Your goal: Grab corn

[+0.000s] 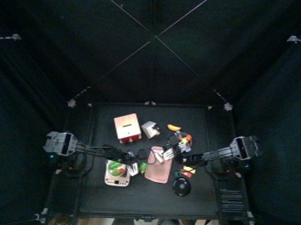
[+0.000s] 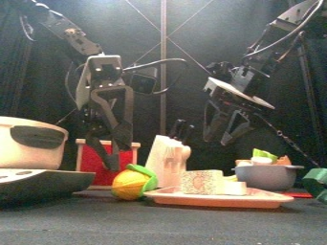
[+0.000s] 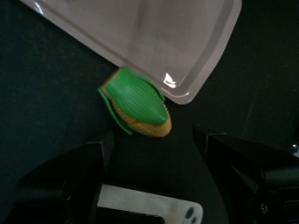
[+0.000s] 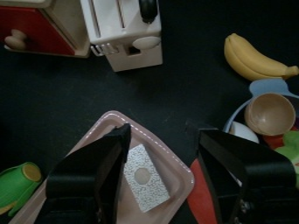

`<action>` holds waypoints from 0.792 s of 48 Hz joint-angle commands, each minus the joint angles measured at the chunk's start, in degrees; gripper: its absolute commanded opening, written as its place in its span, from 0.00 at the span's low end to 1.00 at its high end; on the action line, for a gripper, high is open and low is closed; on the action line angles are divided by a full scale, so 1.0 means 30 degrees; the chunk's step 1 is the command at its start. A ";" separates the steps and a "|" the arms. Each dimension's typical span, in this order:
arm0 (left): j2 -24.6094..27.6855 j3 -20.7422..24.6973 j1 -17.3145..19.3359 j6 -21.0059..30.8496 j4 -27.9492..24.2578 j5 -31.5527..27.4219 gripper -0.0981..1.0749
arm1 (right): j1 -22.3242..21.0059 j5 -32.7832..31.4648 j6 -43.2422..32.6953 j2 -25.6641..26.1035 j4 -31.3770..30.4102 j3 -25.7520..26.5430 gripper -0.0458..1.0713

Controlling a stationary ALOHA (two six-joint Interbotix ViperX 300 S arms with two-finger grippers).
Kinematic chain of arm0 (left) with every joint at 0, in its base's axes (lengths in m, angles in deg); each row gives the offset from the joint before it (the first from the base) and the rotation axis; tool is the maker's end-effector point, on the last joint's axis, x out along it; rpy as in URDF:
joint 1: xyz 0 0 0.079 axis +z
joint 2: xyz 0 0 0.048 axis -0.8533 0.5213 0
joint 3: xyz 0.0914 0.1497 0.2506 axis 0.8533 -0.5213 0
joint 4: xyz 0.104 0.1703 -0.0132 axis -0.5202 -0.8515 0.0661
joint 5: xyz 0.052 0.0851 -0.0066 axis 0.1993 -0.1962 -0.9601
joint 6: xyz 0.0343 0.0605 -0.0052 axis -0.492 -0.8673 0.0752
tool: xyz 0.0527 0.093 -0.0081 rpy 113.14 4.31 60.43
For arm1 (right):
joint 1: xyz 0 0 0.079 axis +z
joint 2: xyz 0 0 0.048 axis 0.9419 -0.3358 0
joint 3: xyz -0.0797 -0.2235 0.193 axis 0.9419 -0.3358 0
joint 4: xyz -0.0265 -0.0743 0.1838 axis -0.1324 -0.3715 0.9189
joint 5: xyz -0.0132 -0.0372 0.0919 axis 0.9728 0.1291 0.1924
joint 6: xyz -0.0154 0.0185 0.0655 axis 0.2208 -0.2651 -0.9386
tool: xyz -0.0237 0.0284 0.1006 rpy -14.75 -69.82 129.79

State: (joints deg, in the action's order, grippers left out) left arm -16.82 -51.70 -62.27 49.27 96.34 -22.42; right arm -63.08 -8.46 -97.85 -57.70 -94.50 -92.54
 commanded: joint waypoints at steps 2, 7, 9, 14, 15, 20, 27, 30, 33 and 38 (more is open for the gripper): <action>0.0264 0.0703 0.0117 -0.0029 -0.0117 0.0146 0.96 | 0.0088 -0.0059 -0.0029 0.0176 -0.0059 0.0176 0.82; 0.0674 0.0586 0.0410 0.0059 -0.0234 0.1084 0.96 | 0.0117 -0.0029 -0.0029 0.0146 -0.0059 0.0088 0.82; 0.0732 0.0557 0.0469 0.0059 -0.0264 0.1436 0.96 | 0.0117 -0.0059 -0.0029 0.0146 -0.0059 0.0059 0.82; 0.0850 0.0439 0.0586 0.0059 -0.0293 0.2139 0.96 | 0.0117 -0.0117 -0.0029 0.0205 -0.0059 -0.0029 0.82; 0.0850 0.0439 0.0586 0.0059 -0.0352 0.2197 0.96 | 0.0117 -0.0117 -0.0029 0.0234 -0.0059 -0.0029 0.82; 0.0850 0.0176 0.0703 0.0059 -0.0850 0.2139 0.96 | 0.0088 -0.0117 -0.0029 0.0234 -0.0059 -0.0029 0.82; 0.0967 0.0059 0.0879 0.0059 -0.1201 0.2256 0.95 | 0.0029 -0.0117 -0.0029 0.0234 -0.0059 -0.0029 0.82; 0.1025 0.0029 0.0967 0.0059 -0.1318 0.2314 0.93 | 0.0000 -0.0117 -0.0029 0.0234 -0.0059 -0.0029 0.82; 0.1055 0.0029 0.1113 0.0059 -0.1406 0.2344 0.89 | 0.0000 -0.0117 -0.0059 0.0234 -0.0059 -0.0029 0.82; 0.1055 0.0029 0.1318 0.0059 -0.1523 0.2432 0.81 | 0.0000 -0.0117 -0.0059 0.0234 -0.0059 -0.0029 0.82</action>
State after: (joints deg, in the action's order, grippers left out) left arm -13.04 -52.23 -59.11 49.45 92.30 -15.65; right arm -63.00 -8.63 -97.85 -58.05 -94.50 -93.15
